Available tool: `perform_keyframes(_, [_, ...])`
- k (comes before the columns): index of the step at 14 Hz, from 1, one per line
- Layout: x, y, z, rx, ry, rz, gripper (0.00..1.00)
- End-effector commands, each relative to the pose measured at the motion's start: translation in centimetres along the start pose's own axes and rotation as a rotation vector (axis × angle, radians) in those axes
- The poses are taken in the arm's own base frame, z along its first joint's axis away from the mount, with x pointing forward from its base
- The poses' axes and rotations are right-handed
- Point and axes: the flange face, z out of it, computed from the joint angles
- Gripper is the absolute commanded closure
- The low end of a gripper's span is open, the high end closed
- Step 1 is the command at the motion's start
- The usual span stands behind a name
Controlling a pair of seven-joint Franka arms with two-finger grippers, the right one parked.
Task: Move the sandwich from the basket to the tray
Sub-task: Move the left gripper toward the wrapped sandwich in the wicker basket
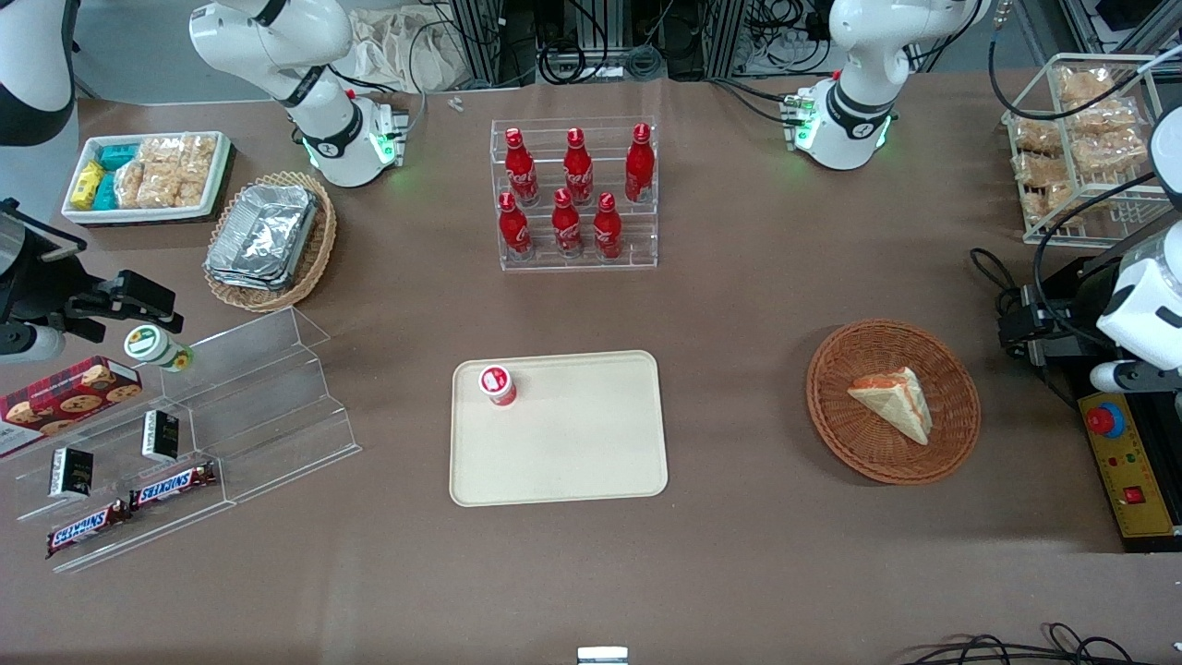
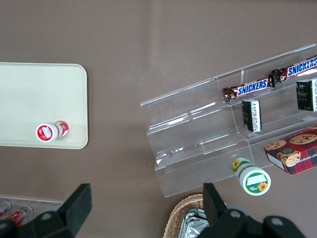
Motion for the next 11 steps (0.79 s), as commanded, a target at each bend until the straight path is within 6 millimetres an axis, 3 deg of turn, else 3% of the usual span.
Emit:
perform_keyframes(1, [0.3, 0.6, 0.0, -0.011, -0.015, 0.013, 0.00])
perform_keyframes(5, [0.3, 0.8, 0.7, -0.002, -0.038, -0.003, 0.00])
perform_keyframes(7, [0.5, 2.4, 2.8, 0.028, -0.063, -0.165, 0.00])
perform_keyframes(11, [0.1, 2.7, 9.0, 0.023, -0.005, -0.387, 0.00])
